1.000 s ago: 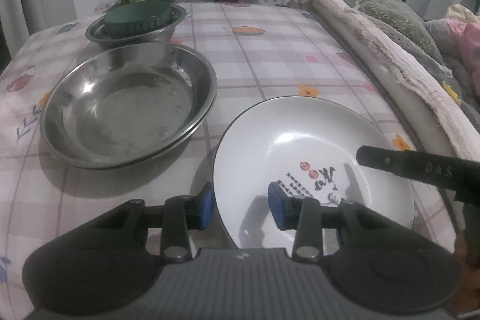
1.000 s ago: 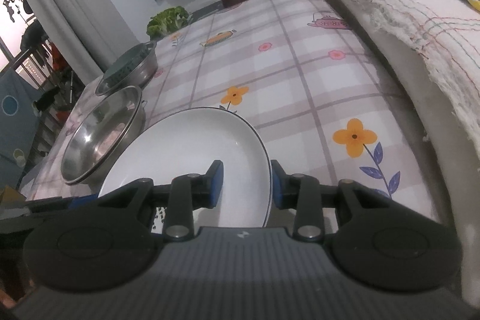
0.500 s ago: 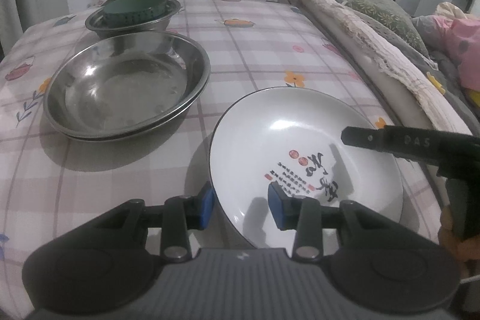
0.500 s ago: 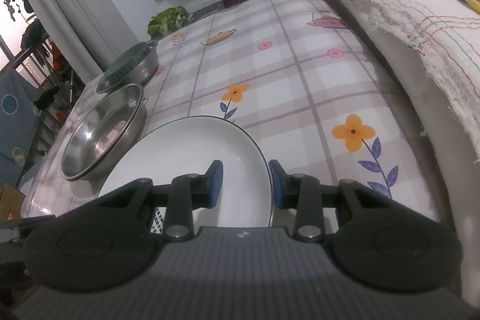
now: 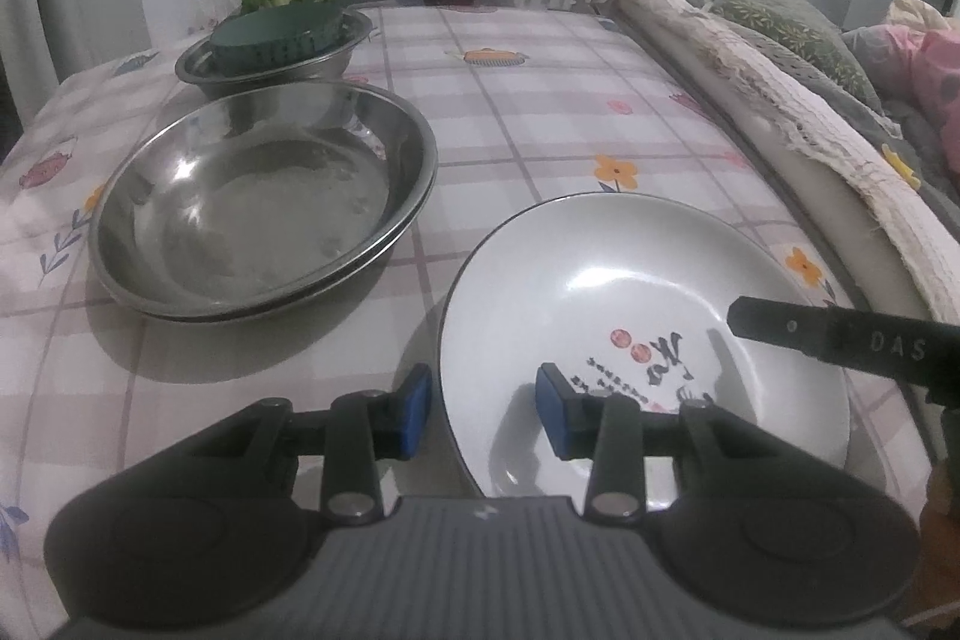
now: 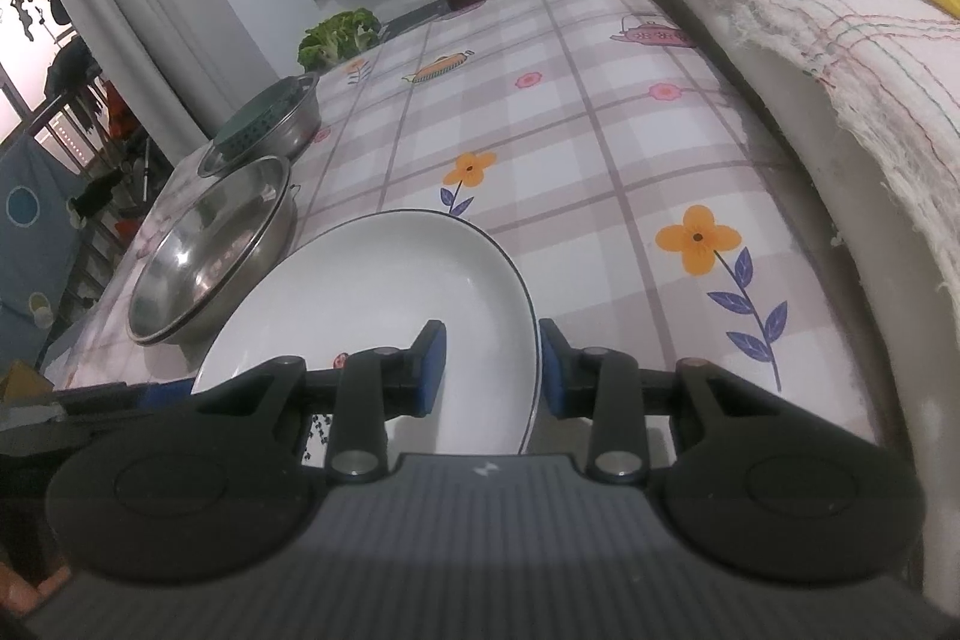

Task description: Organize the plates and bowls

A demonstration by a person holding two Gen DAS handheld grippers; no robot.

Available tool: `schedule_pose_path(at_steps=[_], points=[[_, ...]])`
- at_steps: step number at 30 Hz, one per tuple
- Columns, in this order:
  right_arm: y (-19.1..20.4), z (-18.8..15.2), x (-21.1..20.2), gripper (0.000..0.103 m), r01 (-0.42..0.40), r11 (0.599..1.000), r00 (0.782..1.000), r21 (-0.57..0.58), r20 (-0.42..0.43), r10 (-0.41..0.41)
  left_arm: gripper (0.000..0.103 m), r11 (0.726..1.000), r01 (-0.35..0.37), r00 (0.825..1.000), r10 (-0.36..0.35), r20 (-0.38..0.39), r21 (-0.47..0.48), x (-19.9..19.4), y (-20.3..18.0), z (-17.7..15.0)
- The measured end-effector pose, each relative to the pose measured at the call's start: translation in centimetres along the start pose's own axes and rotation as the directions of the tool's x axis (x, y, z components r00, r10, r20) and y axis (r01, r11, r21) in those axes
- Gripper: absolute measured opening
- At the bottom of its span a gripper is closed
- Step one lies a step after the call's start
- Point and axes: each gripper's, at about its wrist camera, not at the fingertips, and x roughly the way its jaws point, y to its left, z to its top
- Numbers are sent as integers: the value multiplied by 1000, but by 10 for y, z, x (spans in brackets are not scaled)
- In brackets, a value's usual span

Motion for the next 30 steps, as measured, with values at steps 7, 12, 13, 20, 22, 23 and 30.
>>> schedule_pose_path(at_steps=[7,12,13,20,22,23,30], points=[[0,-2,-1,32,-1,1000,1000,-5,3,1,39,1000,-3,1000,3,2,-1,1,0,1],[0,-2,-1,32,-1,1000,1000,-4,3,1,39,1000,-2,1000,2,0,-4,1,0,1],[0,-2,-1,32,-2,1000,1000,-4,3,2,39,1000,-2,1000,2,-1,-5,1,0,2],[0,-2,0,32,-2,1000,1000,-4,4,2,39,1000,-1,1000,1,-3,-8,1,0,2],[0,-2,0,32,-2,1000,1000,-3,4,2,39,1000,-1,1000,1,-3,-9,1,0,2],[0,-2,0,32,-2,1000,1000,-4,3,2,39,1000,-1,1000,1,-3,-8,1,0,2],[0,-2,-1,32,-3,1000,1000,-2,4,3,39,1000,-1,1000,1,-3,-9,2,0,2]])
